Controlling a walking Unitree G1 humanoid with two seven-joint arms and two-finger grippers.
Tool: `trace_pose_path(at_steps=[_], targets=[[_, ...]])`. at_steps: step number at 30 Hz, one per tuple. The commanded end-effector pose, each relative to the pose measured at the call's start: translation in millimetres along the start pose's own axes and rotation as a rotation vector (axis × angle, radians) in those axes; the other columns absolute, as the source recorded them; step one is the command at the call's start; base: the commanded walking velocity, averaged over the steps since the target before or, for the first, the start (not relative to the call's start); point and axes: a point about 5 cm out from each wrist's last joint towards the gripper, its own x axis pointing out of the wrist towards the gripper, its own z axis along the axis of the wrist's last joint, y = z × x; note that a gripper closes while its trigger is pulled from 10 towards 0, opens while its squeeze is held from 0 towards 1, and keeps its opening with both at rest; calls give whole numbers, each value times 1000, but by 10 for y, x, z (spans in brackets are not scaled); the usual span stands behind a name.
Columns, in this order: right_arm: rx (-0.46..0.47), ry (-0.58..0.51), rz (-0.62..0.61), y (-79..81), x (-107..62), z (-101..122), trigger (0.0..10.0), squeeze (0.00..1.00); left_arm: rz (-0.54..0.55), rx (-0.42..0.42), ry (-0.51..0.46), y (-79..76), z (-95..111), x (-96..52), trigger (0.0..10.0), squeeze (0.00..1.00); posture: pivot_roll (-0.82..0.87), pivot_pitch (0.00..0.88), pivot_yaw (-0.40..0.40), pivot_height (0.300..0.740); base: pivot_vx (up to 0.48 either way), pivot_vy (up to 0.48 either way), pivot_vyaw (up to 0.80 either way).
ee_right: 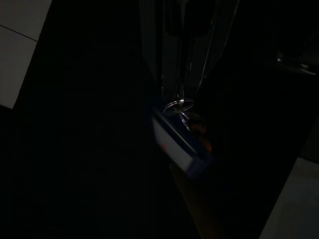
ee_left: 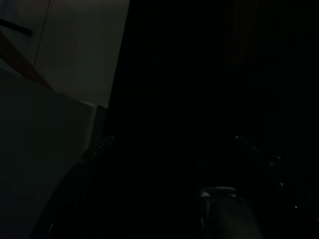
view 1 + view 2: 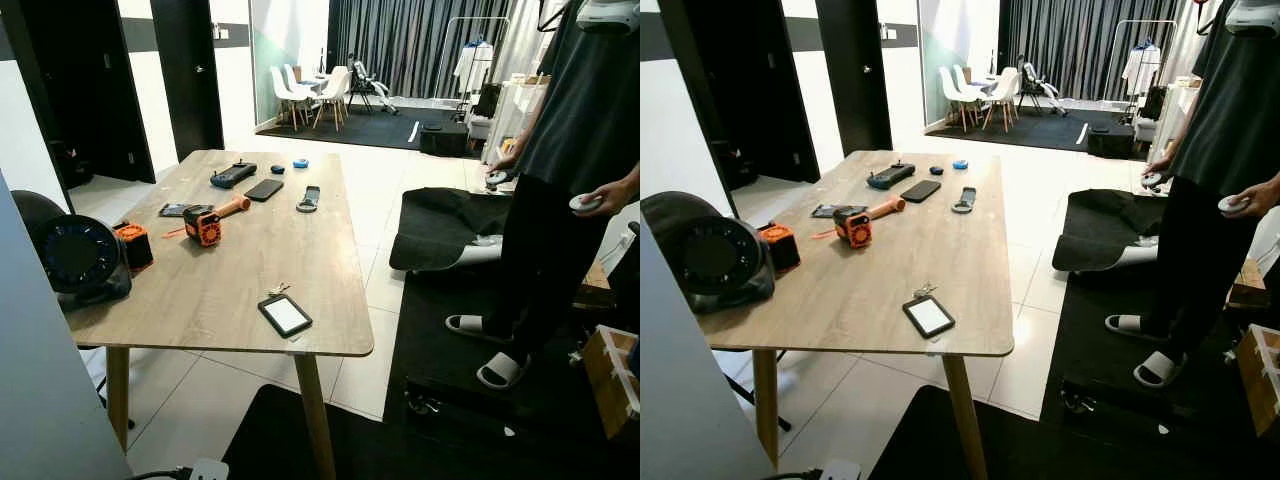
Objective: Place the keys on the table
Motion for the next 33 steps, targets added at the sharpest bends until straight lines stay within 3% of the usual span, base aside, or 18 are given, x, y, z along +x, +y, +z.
trace_pose_path(at_steps=[1,6,17,20,33], targets=[[13,5,-7,-3,-7,-23,10000,0,-6,10,-14,-4,29,4,10000,0,68,22,-19,740,0,0,0],[12,5,-7,-3,-6,-21,10000,0,-6,10,-16,-6,35,6,10000,0,68,21,-18,740,0,0,0],[9,2,-6,-1,-4,-13,10000,0,-7,13,-15,-10,36,8,10000,0,68,20,-19,740,0,-367,0],[9,2,-7,-4,-3,-10,10000,0,9,-19,-12,3,29,6,10000,0,68,19,-19,740,0,0,0],[13,4,-8,4,-1,-12,10000,0,-1,-10,-7,18,35,9,10000,0,68,14,-13,740,0,0,0]])
